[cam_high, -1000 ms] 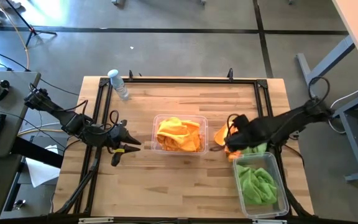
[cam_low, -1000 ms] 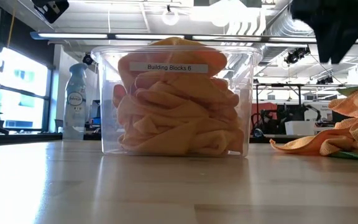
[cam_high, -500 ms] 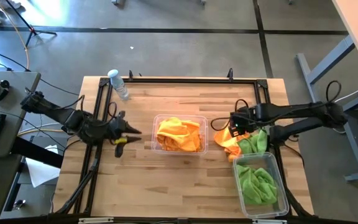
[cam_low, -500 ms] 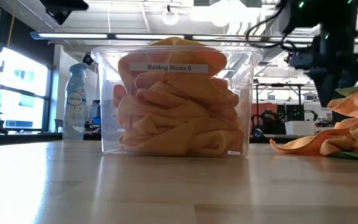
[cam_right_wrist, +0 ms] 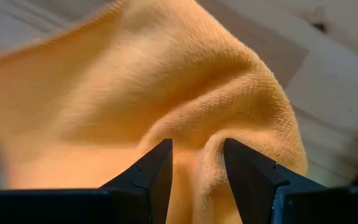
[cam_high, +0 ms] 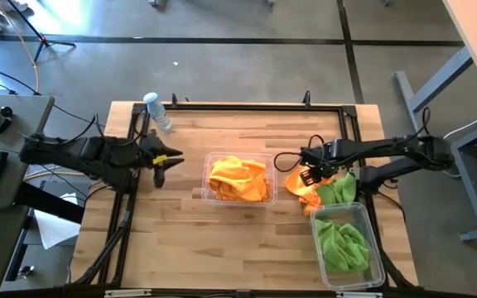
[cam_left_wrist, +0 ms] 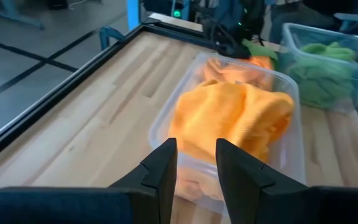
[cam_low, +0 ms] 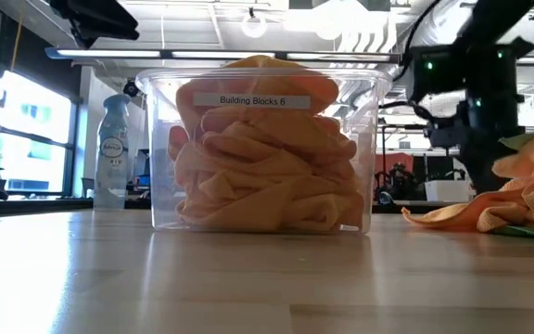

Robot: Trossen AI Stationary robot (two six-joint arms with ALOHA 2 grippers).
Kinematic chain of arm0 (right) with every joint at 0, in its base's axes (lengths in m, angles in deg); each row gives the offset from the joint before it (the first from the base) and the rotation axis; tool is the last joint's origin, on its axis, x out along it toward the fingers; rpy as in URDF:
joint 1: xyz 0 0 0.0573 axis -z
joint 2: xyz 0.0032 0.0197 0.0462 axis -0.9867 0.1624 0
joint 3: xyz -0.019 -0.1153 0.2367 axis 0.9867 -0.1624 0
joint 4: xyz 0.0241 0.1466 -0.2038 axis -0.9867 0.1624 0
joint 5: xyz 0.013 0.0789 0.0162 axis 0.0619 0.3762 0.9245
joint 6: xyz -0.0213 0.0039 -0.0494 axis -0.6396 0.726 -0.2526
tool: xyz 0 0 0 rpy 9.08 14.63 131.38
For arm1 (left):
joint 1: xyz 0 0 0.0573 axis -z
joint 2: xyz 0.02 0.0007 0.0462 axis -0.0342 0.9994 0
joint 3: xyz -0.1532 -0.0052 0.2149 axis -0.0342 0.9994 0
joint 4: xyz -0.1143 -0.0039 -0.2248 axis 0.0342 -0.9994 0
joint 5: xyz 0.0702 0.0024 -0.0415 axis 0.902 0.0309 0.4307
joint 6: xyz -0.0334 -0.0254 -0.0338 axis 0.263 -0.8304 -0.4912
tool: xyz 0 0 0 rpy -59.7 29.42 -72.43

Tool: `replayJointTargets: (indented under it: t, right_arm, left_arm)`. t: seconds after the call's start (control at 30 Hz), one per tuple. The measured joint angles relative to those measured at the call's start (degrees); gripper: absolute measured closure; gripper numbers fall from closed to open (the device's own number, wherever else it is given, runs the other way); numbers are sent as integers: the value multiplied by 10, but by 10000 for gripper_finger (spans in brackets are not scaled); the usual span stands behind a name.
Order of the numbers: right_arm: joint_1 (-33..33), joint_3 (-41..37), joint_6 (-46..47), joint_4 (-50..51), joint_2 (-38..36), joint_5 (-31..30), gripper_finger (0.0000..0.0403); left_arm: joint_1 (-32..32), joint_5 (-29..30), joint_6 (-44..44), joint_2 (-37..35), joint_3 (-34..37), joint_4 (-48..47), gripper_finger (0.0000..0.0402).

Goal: Sort microfiber towel by color & place in baskets
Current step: Put the orange towel into the bottom transparent bin

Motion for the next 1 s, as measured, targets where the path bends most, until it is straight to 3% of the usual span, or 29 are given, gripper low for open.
replayJointTargets:
  t: [0.3,0.53,0.73,1.0]
  right_arm:
    - [0,-58,-18,-67,39,6,274]
    - [0,-40,-59,-79,22,-8,391]
    - [-4,28,-60,-4,-40,-27,390]
    - [-22,171,-60,83,-139,-99,398]
  left_arm:
    - [-32,-1,-7,-2,0,0,301]
    - [-36,-1,-15,-2,0,3,301]
    - [-36,13,-50,0,0,3,301]
    - [-36,14,-65,3,0,5,301]
